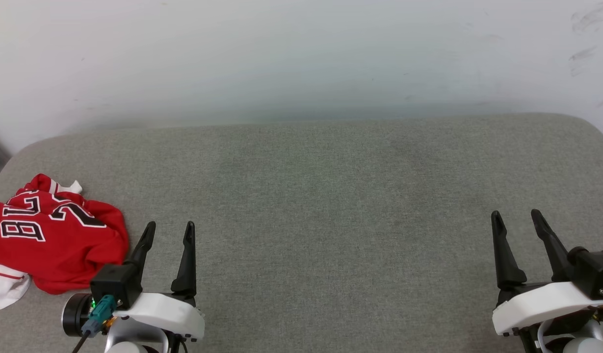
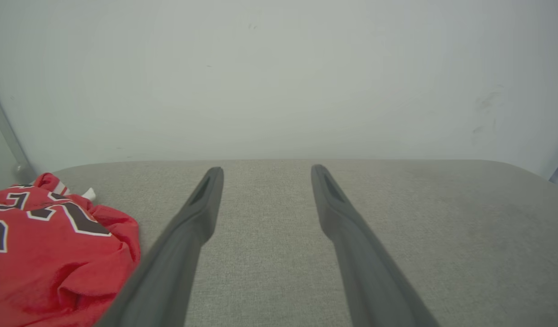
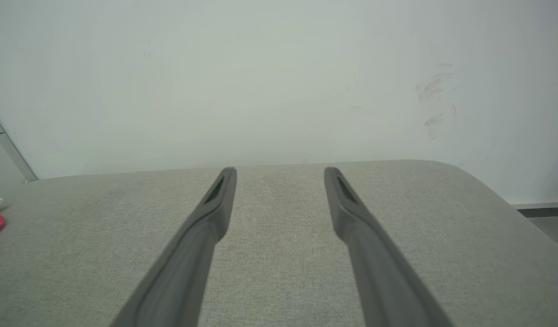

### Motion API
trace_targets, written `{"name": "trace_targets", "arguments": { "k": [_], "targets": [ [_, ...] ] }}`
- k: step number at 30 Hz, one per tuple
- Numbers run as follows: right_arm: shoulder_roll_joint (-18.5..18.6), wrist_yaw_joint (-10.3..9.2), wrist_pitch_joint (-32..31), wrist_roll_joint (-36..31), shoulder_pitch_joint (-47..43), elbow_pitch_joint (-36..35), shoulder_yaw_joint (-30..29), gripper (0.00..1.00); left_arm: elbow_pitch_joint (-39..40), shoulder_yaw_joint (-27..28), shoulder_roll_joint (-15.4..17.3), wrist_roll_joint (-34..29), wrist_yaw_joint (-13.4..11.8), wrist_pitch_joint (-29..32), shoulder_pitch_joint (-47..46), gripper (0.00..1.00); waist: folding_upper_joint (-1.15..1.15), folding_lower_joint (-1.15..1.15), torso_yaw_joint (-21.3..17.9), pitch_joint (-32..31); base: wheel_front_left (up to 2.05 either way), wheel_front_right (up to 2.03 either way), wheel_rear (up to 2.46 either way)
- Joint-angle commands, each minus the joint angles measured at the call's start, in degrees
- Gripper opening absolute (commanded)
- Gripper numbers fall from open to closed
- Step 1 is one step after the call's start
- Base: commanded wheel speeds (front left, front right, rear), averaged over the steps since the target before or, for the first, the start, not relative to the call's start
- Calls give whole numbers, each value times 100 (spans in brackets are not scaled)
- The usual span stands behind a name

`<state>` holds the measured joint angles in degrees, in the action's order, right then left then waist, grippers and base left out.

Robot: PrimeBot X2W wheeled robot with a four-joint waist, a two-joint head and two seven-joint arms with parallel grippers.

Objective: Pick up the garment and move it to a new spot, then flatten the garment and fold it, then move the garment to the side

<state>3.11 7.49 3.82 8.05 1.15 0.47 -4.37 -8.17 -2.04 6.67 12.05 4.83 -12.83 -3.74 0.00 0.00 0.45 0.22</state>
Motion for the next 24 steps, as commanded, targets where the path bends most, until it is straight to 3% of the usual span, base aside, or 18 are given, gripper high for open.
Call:
{"name": "trace_targets", "arguments": {
  "k": [1, 14, 24],
  "targets": [
    [-23, 0, 32, -80, -21, -35, 7, 100, 7, 0, -4, -88, -23, -32, 21, 100, 0, 0, -2, 1, 0, 0, 0],
    [-29, -1, 99, -343, -57, -20, 3, 100, -30, 95, -114, -434, 51, -176, -43, 100, 0, 0, 76, 14, 0, 0, 0],
    [-29, -1, 107, -791, -55, -99, 181, 100, -54, 372, -200, -588, 30, -244, -38, 100, 0, 0, 799, 77, 0, 0, 0]
  ]
}}
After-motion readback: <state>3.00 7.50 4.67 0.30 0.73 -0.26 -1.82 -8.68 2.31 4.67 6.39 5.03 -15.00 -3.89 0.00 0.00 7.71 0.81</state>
